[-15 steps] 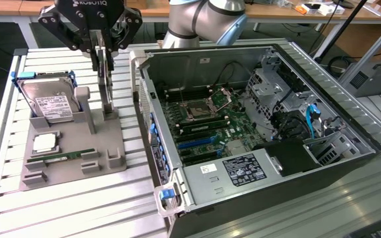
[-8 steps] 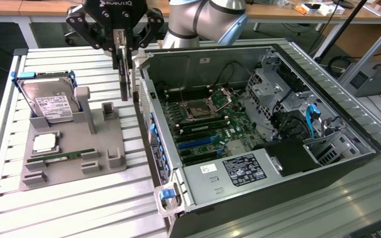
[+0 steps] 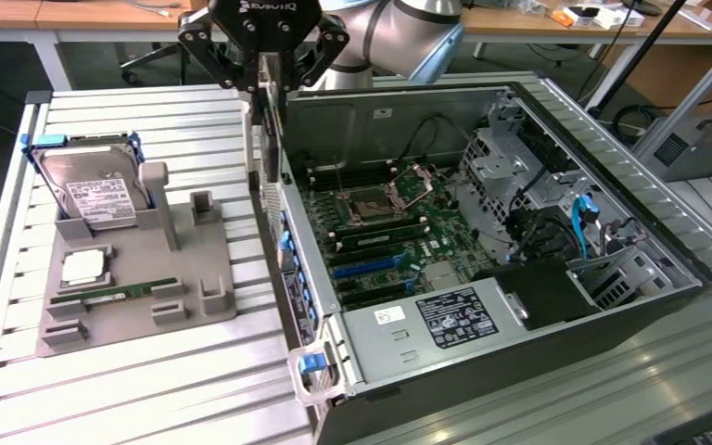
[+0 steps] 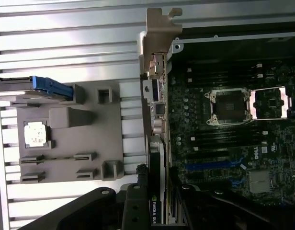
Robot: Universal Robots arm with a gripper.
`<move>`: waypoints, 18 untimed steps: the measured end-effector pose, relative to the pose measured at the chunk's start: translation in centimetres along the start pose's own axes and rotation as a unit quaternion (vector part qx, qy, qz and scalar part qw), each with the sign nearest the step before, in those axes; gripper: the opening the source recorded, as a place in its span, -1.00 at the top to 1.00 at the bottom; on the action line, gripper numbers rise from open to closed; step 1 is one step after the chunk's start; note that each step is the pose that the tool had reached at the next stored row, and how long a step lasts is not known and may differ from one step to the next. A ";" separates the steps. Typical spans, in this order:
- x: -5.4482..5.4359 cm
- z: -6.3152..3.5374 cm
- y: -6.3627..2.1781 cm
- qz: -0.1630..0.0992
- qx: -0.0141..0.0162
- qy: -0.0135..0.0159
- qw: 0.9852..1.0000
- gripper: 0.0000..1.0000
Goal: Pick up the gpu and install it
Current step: 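Pick up the gpu and move the gpu toward the slot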
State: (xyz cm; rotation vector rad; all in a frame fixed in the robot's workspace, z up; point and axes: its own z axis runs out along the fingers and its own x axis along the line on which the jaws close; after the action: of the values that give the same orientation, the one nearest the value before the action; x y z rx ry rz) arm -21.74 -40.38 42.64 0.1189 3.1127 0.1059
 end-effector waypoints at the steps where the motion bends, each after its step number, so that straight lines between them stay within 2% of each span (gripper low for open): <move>1: -0.4 0.01 0.03 0.000 -0.001 0.000 1.000 0.45; 9: -4.3 0.12 0.32 0.000 -0.006 0.000 1.000 0.45; 11: -5.9 0.17 0.44 0.000 -0.008 0.001 1.000 0.45; 14: -7.3 0.21 0.55 0.000 -0.010 0.001 1.000 0.45; 16: -8.9 0.25 0.67 0.000 -0.013 0.001 1.000 0.45; 18: -9.9 0.28 0.75 0.000 -0.014 0.001 1.000 0.45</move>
State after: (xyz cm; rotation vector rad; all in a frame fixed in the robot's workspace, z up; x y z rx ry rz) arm -11.77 -40.38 42.63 0.1196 3.1119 0.1492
